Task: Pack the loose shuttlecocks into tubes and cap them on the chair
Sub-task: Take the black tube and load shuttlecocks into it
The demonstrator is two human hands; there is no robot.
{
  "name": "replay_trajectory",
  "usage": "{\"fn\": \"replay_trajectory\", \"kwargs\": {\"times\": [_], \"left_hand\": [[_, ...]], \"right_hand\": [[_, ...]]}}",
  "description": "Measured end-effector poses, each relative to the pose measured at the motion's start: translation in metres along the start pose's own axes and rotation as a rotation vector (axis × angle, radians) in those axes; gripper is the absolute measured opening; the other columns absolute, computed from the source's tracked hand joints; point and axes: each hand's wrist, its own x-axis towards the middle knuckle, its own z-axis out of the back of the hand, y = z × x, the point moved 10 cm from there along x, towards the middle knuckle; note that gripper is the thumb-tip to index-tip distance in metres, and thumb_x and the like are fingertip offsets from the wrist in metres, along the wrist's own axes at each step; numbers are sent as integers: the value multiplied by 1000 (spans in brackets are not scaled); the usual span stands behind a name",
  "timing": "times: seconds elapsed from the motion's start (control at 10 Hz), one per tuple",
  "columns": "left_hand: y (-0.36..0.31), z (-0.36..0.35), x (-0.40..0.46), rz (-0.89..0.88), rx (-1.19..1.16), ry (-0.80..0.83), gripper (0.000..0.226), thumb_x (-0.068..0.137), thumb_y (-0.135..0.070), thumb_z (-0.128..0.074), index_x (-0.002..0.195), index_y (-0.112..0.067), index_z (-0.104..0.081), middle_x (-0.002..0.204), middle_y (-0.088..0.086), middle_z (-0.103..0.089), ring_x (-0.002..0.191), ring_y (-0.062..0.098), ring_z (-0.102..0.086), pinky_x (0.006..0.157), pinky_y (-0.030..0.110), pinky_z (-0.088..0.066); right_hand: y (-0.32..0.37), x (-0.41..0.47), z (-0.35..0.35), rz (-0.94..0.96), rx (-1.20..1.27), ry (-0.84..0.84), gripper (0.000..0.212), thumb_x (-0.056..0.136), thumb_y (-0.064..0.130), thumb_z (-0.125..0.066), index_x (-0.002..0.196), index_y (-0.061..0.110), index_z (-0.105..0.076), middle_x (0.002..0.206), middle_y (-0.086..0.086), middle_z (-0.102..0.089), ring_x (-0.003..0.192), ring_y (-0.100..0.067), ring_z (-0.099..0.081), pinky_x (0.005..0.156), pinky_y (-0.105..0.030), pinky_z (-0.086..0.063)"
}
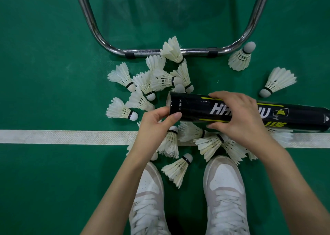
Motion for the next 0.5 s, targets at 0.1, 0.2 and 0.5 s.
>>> {"fn": "replay_trajectory", "kwargs": {"times": [0.1,0.2,0.5], "left_hand": [[0,-4,1,-6,-35,43,22,91,-5,-56,94,-24,-66,89,-17,-72,92,-1,-65,78,9,-46],[-1,-8,2,-10,-47,99,27,92,0,-51,102,-23,-61,95,-16,-69,92,-3,-64,78,9,-45],[2,-14,1,4,-35,206,33,96,1,-43,121,-19,-51,109,-12,-64,101,-5,-60,83,9,-43]], "right_hand": [[1,0,-2,5,-9,7,74,62,35,-81,128,32,-47,128,9,-52,119,-16,-38,95,-26,-16],[2,0,-4,12,-10,9,74,62,34,-81,127,32,-48,128,9,-53,119,-16,-39,96,-26,-16],[3,-1,-5,16,-15,14,73,62,34,-81,127,31,-48,128,8,-53,119,-18,-40,97,-30,-18]]}}
